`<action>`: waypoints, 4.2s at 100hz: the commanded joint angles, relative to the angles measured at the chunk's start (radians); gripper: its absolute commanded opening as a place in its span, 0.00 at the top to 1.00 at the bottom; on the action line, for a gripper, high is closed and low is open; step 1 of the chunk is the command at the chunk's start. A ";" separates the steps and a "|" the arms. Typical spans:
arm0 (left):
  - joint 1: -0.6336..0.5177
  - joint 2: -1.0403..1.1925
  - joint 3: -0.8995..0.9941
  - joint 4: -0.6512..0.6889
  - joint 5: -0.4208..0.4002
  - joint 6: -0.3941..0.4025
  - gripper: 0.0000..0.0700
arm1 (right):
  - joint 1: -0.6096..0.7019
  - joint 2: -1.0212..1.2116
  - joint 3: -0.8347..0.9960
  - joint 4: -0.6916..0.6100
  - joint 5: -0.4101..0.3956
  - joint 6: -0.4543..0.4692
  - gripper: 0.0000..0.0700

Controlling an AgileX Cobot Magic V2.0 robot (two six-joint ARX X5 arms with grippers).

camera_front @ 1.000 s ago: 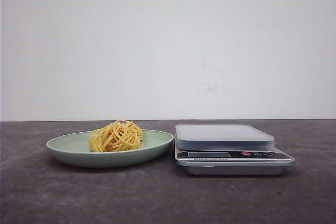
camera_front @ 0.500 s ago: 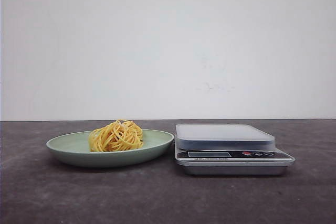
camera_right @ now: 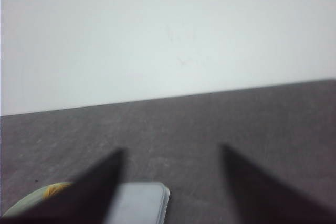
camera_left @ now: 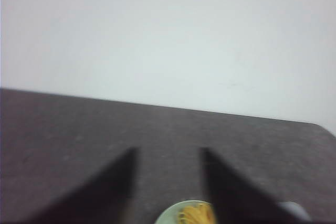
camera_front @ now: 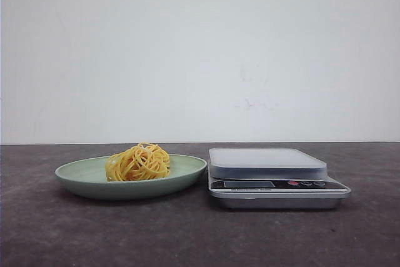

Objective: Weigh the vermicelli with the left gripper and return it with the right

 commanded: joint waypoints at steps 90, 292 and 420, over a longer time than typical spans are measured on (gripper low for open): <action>-0.358 1.064 0.575 -0.295 -0.003 -0.076 0.28 | 0.003 0.157 0.096 -0.118 -0.213 -0.058 0.11; -0.394 1.346 0.792 -0.370 0.048 -0.038 1.00 | 0.003 0.158 0.096 -0.189 -0.208 -0.079 0.11; -0.554 1.575 0.895 -0.101 0.413 -0.343 0.99 | 0.003 0.158 0.097 -0.189 -0.208 -0.090 0.11</action>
